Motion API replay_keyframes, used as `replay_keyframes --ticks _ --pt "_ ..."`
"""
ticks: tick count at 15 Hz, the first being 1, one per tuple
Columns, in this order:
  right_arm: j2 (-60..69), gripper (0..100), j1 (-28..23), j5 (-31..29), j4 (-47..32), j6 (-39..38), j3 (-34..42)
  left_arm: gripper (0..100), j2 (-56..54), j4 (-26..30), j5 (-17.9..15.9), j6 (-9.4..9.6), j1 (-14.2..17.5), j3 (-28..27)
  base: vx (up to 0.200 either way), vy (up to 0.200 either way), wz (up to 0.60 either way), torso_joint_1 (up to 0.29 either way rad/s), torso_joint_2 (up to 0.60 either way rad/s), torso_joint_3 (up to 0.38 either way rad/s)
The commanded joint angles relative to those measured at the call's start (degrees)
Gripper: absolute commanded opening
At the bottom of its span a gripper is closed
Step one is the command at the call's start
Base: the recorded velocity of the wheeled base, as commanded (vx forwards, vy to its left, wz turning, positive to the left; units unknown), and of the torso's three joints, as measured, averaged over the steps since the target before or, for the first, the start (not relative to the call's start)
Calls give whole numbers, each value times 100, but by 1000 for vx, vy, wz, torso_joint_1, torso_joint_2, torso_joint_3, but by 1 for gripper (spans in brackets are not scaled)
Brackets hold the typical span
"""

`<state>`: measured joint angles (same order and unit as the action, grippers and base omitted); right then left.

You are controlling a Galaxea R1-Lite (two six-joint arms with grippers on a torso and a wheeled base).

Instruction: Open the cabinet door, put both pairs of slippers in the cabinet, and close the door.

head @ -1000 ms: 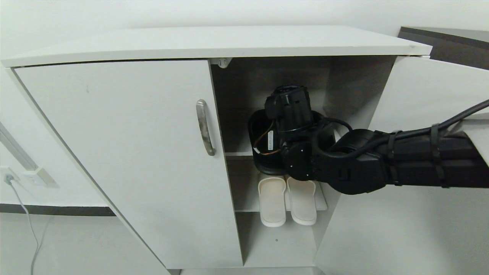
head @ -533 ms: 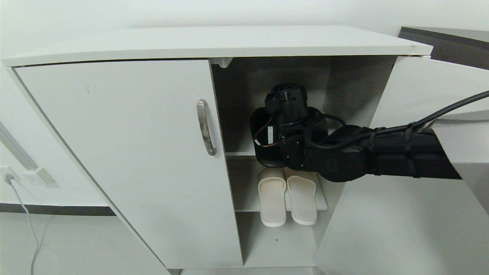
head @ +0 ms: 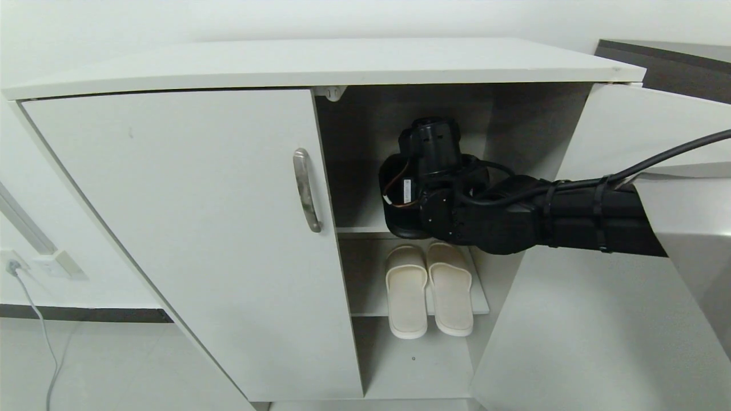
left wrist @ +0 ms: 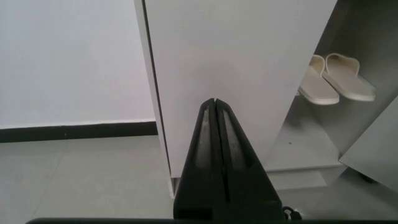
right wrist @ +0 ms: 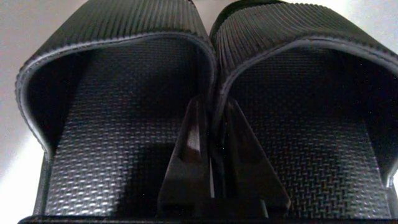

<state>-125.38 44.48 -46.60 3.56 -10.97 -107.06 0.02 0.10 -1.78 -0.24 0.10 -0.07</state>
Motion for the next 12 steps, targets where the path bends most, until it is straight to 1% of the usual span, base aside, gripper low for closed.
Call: replay_keyframes --ticks 1,8,9,12 --pt "-57 0 -1 2 4 -10 -8 0 -2 -1 2 -2 -1 -1 0 0 0 0 0 0" --pt "-65 0 -1 2 4 -45 9 0 -2 -1 2 -11 -1 -1 0 0 0 0 0 0" --pt "-65 100 -1 2 4 -54 9 0 -2 -1 2 -11 -1 -1 0 0 0 0 0 0" --pt "-13 100 -1 2 13 -54 133 0 6 -1 2 -11 -1 -1 0 0 0 0 0 0"
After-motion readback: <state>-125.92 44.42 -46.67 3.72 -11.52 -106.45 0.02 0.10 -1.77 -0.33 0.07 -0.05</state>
